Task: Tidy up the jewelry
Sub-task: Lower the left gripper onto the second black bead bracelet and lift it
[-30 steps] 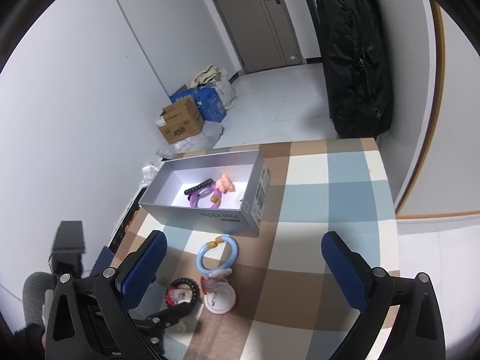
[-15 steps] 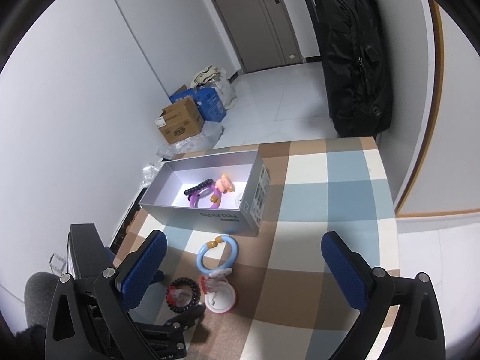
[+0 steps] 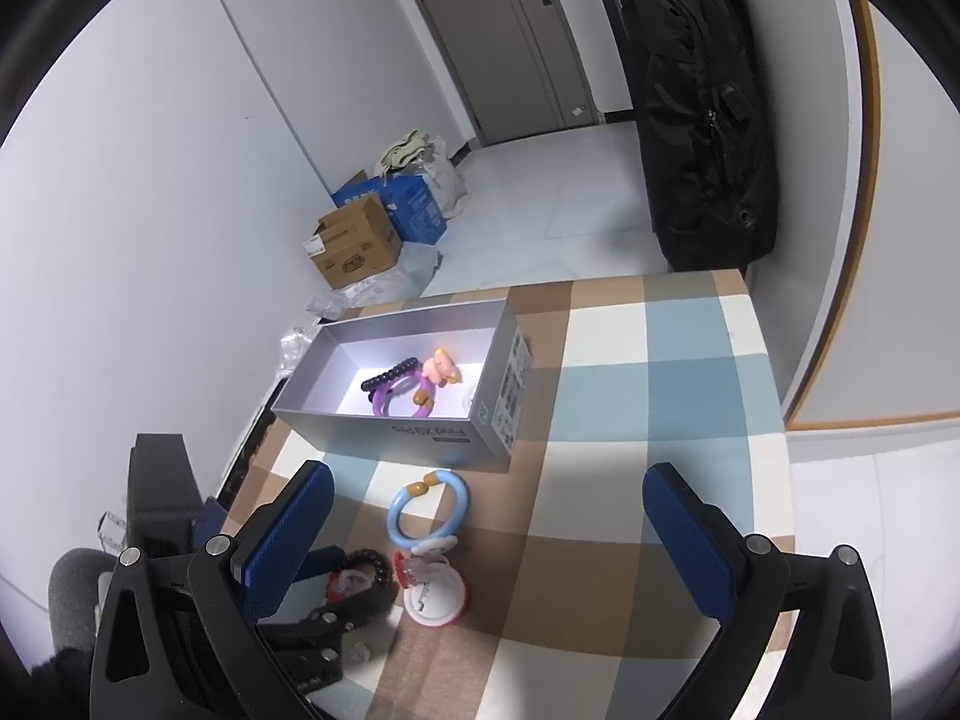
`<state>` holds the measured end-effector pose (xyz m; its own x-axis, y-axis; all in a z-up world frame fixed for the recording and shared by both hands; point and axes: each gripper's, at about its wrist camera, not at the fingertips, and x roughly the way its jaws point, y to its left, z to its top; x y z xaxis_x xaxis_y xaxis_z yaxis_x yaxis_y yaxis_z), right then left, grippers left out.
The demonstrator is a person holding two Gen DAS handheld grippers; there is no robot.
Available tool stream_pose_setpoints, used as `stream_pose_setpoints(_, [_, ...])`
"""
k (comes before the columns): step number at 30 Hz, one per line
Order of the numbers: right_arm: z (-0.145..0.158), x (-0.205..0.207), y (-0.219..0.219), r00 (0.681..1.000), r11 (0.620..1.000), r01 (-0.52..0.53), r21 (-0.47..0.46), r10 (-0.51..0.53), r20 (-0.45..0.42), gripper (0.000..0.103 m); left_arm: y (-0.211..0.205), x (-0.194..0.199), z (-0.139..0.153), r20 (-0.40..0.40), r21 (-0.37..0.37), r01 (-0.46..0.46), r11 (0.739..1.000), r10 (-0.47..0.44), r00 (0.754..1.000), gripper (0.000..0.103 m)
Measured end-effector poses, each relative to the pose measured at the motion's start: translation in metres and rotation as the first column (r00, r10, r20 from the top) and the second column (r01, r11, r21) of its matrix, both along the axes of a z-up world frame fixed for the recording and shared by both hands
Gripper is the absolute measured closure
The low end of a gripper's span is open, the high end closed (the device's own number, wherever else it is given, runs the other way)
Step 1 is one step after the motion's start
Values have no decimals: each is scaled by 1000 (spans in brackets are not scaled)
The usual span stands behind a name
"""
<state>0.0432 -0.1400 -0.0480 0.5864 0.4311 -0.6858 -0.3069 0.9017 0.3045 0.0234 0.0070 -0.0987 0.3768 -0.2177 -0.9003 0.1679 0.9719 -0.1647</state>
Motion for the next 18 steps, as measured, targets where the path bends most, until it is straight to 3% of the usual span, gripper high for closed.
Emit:
stream_pose_setpoints(7, [-2,1,0,1000,1000,1,-3,-1,-8,0,18,3,14,4,-157,-59,986,60,998,65])
stream_pose_setpoints(12, [-5,3,2,1000,1000,-8,-8,8,-31,0,29,8,20,-6,-283,-95,954,97,995,65])
stream_pose_setpoints(18, [-16,5,9,996,999,-38,-30,35,-80,0,37,13,20,-25,-319,-131,939,130,991,65])
